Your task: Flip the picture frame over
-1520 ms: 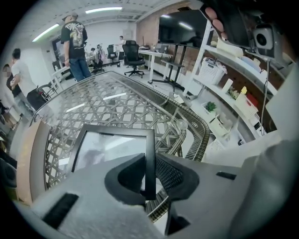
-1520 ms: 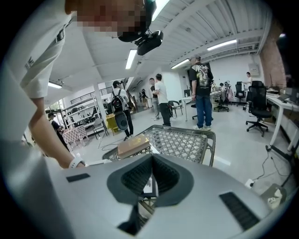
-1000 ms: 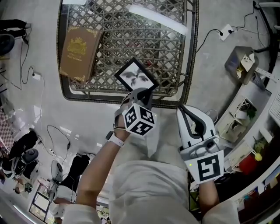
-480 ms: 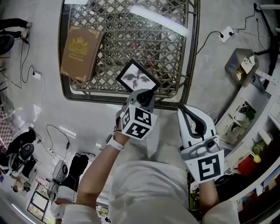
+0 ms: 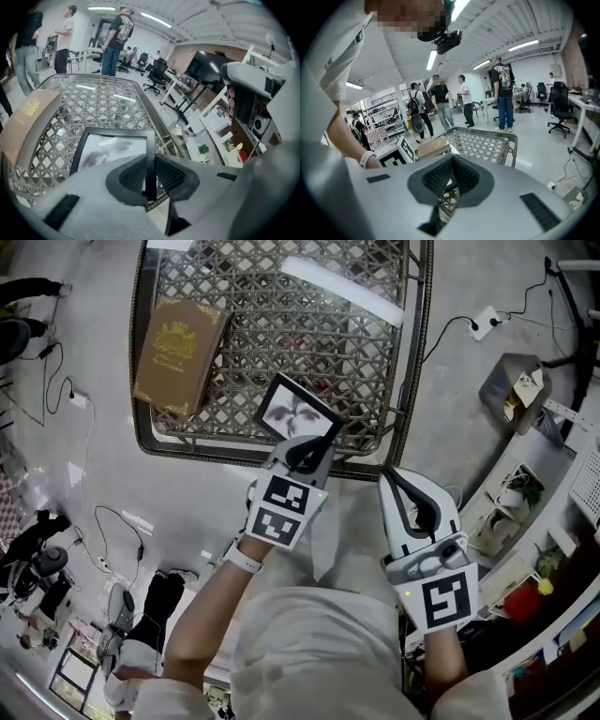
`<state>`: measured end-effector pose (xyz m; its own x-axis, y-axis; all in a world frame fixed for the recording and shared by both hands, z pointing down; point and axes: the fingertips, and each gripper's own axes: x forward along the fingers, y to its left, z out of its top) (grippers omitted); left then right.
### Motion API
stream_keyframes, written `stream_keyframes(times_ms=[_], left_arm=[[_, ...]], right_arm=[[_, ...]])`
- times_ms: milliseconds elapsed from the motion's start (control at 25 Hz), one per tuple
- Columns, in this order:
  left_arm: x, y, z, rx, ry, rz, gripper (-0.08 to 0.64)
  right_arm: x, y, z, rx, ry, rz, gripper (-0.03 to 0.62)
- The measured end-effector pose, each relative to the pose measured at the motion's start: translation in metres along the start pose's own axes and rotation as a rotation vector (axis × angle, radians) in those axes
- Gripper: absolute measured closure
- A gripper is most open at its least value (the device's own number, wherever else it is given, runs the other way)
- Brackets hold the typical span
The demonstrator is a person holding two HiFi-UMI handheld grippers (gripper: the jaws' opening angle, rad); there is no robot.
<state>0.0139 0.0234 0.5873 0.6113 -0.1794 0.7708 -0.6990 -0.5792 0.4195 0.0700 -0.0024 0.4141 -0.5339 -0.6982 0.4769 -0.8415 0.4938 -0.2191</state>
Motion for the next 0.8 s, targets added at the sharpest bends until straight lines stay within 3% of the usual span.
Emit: stream_keyframes(times_ms=[280,800], left_arm=[[-0.014,-0.003,0.015,-0.139,-0.07,-0.085,0.485],[-0.03,-0.018,0.038,-0.29,-0.153,-0.256,0.485]], right_arm=[[0.005,0.004,0.003,-0.003,0.0,0.006,0.574],[0.011,0.011,0.004,-0.011,0.002,0.02,0.574]])
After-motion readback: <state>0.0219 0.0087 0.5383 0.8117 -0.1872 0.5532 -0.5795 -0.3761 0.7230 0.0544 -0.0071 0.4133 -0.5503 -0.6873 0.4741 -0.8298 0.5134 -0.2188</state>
